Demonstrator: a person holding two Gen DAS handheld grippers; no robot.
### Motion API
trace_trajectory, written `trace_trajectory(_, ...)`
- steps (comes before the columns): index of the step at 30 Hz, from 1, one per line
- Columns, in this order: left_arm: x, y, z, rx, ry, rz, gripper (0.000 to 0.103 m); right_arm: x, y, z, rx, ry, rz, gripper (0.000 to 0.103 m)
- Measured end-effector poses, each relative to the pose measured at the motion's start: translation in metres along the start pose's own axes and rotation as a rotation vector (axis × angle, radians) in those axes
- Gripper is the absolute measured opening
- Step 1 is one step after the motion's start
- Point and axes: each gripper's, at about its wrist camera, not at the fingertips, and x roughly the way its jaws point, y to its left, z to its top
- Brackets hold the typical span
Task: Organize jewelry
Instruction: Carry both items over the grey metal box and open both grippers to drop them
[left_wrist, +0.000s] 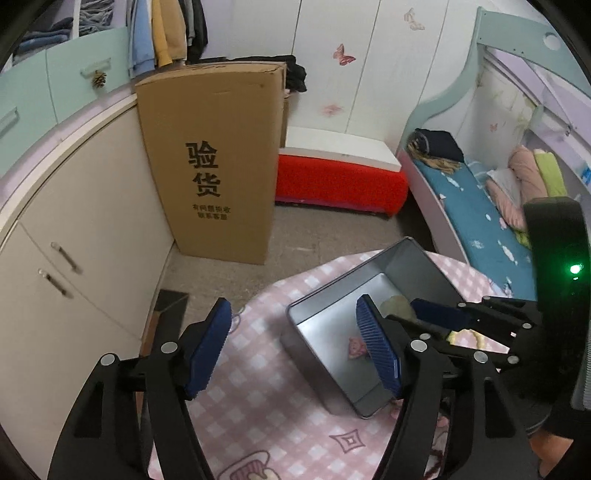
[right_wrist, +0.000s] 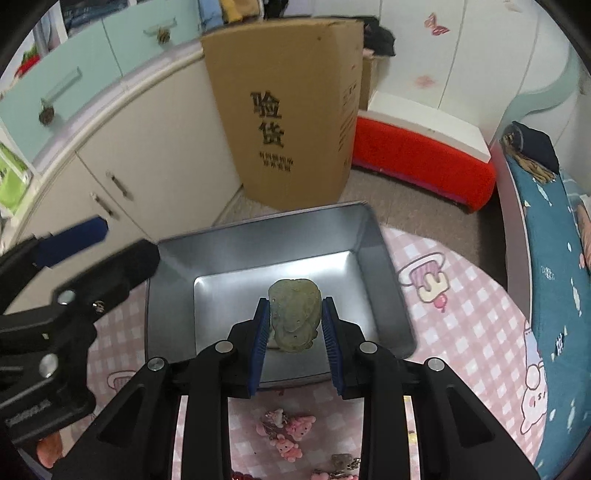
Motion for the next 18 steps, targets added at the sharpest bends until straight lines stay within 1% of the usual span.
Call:
trace_trajectory(2,0.002,-0.002,0.0,0.006,0.009,0.005,0.068,0.003,0.005,0.002,-0.01,0.016,-0.006,0.028)
trace_trajectory(5,0.006,0.001,-0.001,-0.014,0.02,0.005,0.068,0.008,0.009,0.003,-0.03,0.041,-0.028,0.029)
trace_trajectory(8,0.005,0.003,-0.002,-0.025,0.02,0.006,0.068,0.008,0.009,0.004,-0.024,0.043,-0.035,0.029)
trace_trajectory(9,0.004,0.003,-0.001,-0.025,0.02,0.005,0.068,0.006,0.008,0.004,-0.022,0.039,-0.039,0.032)
trace_trajectory(13,-0.003,0.004,-0.002,-0.031,0.009,-0.002,0.068,-0.011,0.003,0.0,-0.012,-0.006,-0.045,0.033)
trace_trajectory(15,-0.013,0.003,-0.006,-0.029,-0.011,-0.01,0.068,-0.024,-0.002,-0.005,-0.01,-0.035,-0.05,0.042)
trace_trajectory(17,-0.027,0.0,-0.013,-0.016,-0.039,-0.024,0.068,-0.042,-0.008,-0.016,-0.017,-0.07,-0.068,0.047)
trace_trajectory(18,-0.033,-0.003,-0.018,-0.011,-0.048,-0.032,0.07,-0.054,-0.011,-0.024,-0.017,-0.096,-0.073,0.049)
